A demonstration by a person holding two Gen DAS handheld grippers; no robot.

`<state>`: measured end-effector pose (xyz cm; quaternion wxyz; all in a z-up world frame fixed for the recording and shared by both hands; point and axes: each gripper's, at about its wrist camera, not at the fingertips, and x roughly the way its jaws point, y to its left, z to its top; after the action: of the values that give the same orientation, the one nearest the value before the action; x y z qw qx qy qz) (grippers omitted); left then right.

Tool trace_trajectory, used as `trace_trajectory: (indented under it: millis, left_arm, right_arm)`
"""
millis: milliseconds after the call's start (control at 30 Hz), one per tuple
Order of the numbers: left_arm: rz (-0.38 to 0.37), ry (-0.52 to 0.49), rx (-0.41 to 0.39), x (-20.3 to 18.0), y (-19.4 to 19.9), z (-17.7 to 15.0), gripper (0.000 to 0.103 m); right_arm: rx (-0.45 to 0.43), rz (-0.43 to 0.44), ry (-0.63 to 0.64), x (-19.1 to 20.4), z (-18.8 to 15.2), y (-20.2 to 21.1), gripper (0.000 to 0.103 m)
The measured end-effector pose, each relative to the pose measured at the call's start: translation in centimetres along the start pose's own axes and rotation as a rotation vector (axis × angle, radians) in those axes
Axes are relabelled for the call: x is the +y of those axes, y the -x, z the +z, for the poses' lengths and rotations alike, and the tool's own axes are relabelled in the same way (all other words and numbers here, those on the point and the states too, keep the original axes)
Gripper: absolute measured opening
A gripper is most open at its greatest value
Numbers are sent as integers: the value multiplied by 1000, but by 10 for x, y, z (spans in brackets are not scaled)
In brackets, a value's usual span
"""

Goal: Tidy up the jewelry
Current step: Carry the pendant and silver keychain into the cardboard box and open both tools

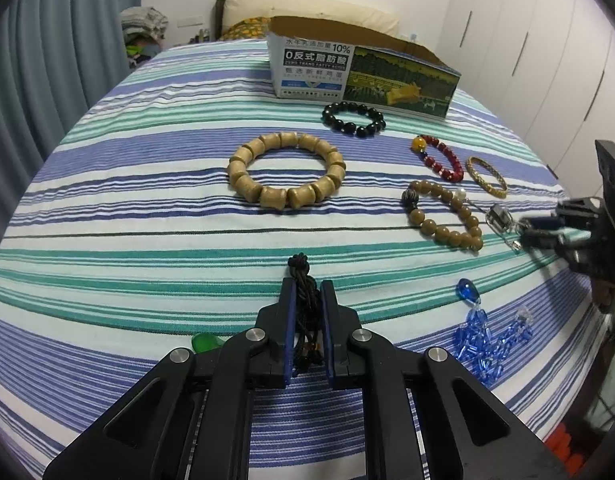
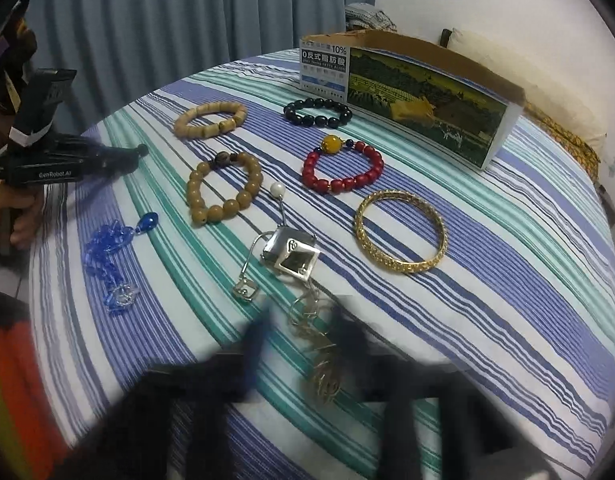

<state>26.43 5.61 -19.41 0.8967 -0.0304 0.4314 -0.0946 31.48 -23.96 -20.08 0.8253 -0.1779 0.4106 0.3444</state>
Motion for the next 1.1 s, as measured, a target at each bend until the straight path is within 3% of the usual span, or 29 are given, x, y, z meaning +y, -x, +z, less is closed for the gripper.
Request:
trace_trajectory:
  millis: [167,367,667,967,1100]
  left_arm:
    - [-11,12,2,1,3,0,8]
    - [-94,44,-35,-1,31,4,7]
    - [-171,21,-138,-9,89,32,7]
    - [-199,28,-174,-10,108,62,7]
    - [-205,23,-179,-11,110,79,7]
  right_arm:
    - [31,18,-104,2,-4,9,6]
    - [-98,65,-306,3,-4,64,6]
    - [-276,35,-337,24,19,131,6]
    - [-344,-24,-315,37,37,149,6]
    - [-341,-3,-348,30,41,148,6]
